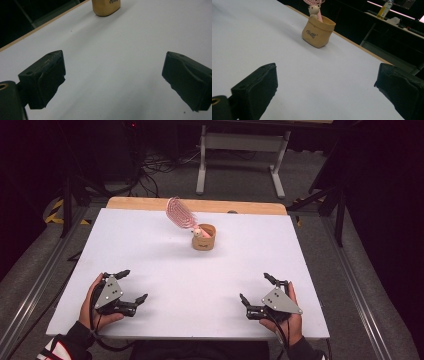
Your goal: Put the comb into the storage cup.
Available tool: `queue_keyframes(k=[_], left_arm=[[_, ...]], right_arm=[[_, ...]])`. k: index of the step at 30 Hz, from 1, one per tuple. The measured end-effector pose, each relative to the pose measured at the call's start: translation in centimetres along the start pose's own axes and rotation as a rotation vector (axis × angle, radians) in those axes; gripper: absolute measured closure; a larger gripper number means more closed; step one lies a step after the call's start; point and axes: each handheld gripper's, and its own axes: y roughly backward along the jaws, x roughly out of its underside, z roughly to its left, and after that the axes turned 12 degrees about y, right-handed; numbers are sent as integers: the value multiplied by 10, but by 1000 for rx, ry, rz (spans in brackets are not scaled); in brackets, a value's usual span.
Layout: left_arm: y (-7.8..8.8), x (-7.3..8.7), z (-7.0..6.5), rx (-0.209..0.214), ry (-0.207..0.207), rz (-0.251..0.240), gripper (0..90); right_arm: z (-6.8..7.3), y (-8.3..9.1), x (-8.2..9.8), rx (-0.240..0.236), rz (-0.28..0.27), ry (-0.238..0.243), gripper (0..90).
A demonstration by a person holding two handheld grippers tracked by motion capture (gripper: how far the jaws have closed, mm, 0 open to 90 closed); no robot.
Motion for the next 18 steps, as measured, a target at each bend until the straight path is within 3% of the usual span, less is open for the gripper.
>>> queue_keyframes(k=[18], left_arm=[[2,-1,-1,-3,-9,-6,60]], right_arm=[[-1,-1,0,4,-6,-3,42]])
